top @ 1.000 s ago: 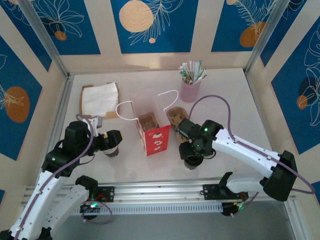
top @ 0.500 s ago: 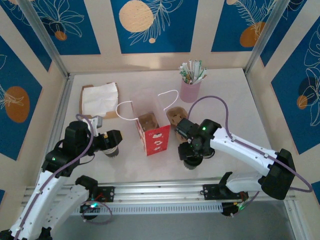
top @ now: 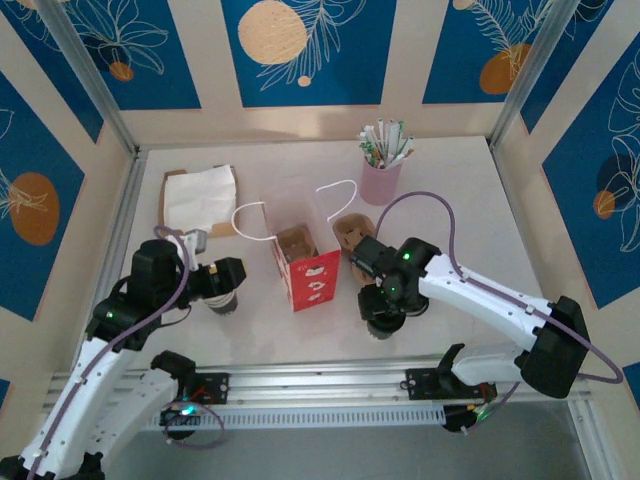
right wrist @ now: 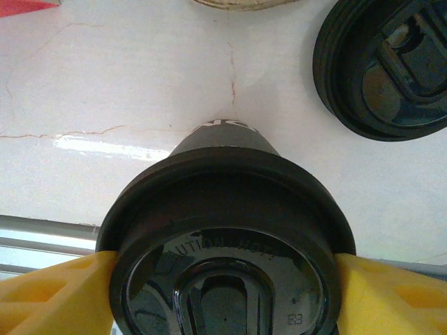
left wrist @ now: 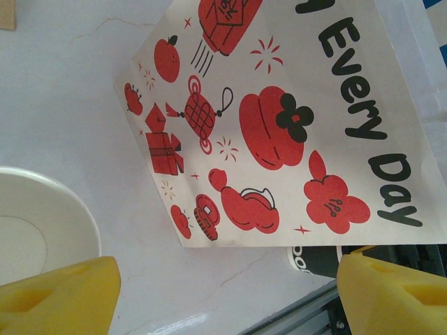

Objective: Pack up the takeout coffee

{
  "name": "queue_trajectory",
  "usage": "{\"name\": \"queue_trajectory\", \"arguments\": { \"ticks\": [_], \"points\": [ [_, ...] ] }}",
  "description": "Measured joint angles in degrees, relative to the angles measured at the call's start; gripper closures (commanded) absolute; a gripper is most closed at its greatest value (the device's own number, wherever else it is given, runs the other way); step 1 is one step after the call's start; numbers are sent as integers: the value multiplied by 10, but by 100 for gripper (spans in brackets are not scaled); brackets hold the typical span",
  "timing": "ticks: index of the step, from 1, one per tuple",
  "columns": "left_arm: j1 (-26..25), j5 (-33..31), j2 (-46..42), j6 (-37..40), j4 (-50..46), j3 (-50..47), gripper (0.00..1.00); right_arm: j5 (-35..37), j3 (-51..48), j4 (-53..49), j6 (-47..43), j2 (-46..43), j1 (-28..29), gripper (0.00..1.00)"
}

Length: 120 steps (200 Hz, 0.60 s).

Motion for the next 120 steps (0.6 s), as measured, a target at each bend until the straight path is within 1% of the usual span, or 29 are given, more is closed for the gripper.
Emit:
{"name": "queue_trajectory", "arguments": {
  "ticks": [33,63,120],
  "points": [
    [0,0,0,0,2,0,19,1,3,-5,0,-2,0,31],
    [0,0,1,0,2,4,19,9,27,-36,1,-13,0,32],
    [0,-14,3,5,4,56,18,60,167,-126,5,-71,0,32]
  ]
}}
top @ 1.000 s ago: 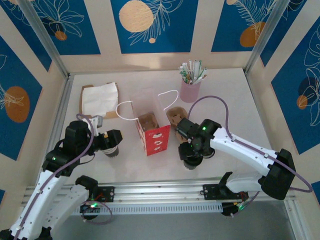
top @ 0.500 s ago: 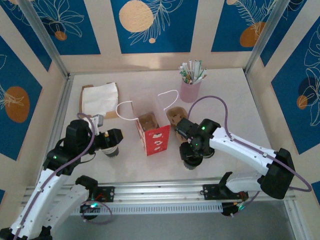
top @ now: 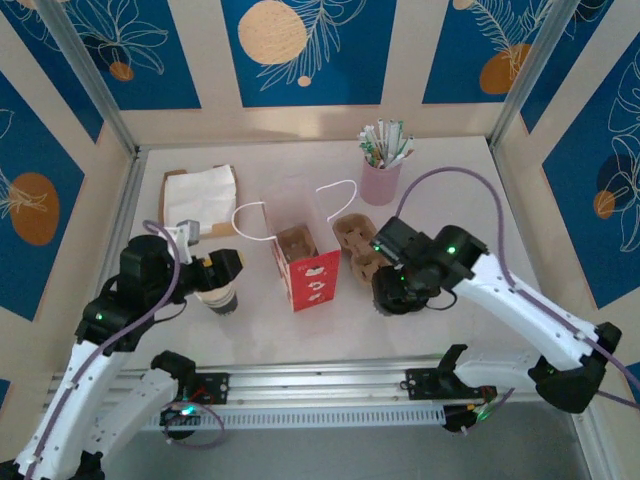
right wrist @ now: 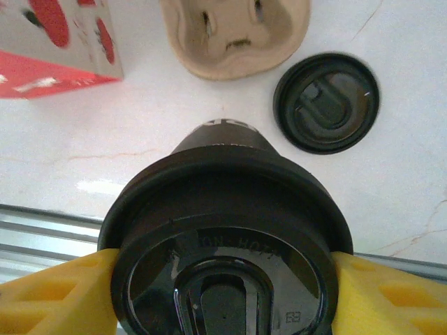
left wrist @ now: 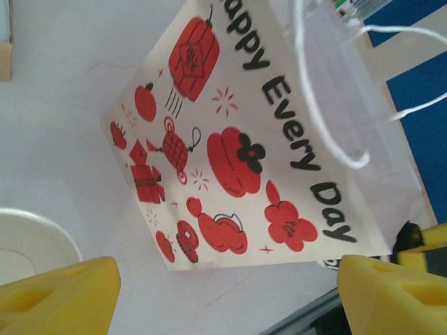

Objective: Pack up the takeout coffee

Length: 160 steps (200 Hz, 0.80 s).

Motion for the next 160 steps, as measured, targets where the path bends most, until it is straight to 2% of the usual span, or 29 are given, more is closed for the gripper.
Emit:
{"name": "queue_trajectory", "arguments": {
  "ticks": [61,125,144,160],
  "points": [
    [1,-20,35,29,-1,82,18,31,232,-83,-22,12,-1,33],
    [6,-59,210,123,-57,275,16,8,461,-106,-73,119,14,33],
    [30,-47,273,144,-63,335,16,3,530,-113,-85,167,32,33],
    [72,-15,330,148,-61,383,21,1,585,-112,-94,208,46,33]
  ]
}}
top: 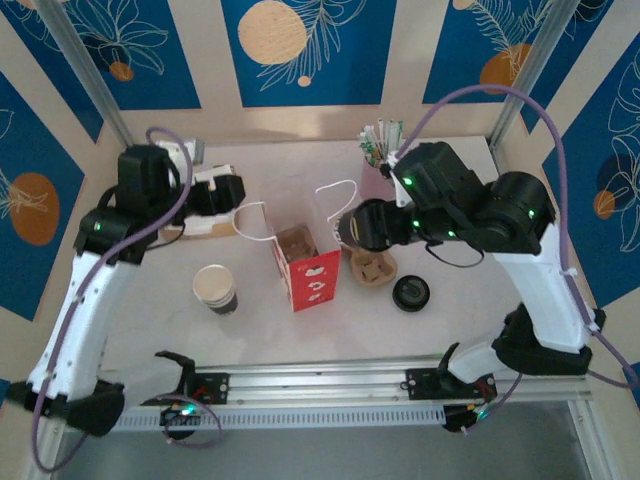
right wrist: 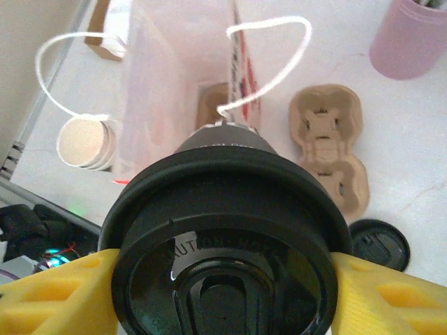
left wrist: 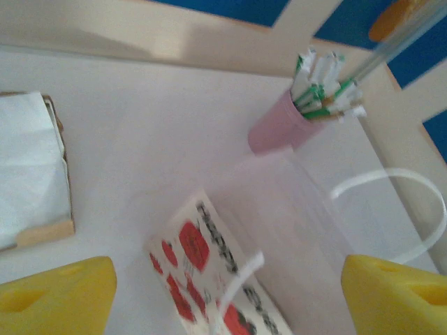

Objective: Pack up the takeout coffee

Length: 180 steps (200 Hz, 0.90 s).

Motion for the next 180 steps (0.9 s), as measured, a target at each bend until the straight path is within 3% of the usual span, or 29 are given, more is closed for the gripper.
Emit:
{"name": "queue_trajectory", "arguments": {
  "ticks": [29,53,80,115,180],
  "points": [
    [78,72,96,-13,24,52,32,-1,96,0,-15,77,17,33],
    [103,114,181,-18,43,77,36,-1,158,-1,-27,136,19,33],
    [104,146,270,-29,72,76,43,0,172,-1,-40,177,14,33],
    [93,166,346,-45,129,51,45,3,172,-1,-54,216,6,33],
    [41,190,376,-48,210,-24,46,7,172,-1,-68,274,7,33]
  ]
}}
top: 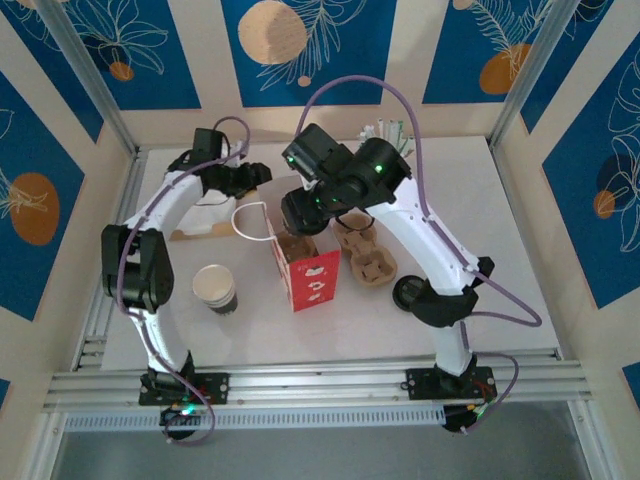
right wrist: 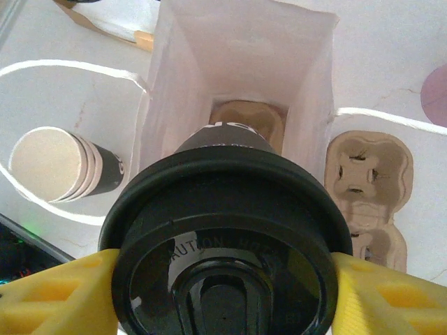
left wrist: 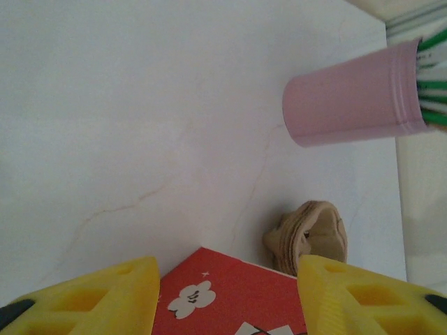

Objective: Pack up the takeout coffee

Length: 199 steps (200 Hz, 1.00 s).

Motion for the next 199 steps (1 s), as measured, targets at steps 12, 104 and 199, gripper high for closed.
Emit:
{"name": "queue_trajectory", "arguments": {
  "ticks": [12,104,199],
  "points": [
    [-5,4,-1,0,15,-19,46,0,-3,0,0,4,0,33],
    [-33,18,-90,-14,77,-166,46,-26,-114,0,1,1,14,33],
    [-45,9,-156,-16,100,-247,46,-53,-252,0,9,-73,34,33]
  ]
}}
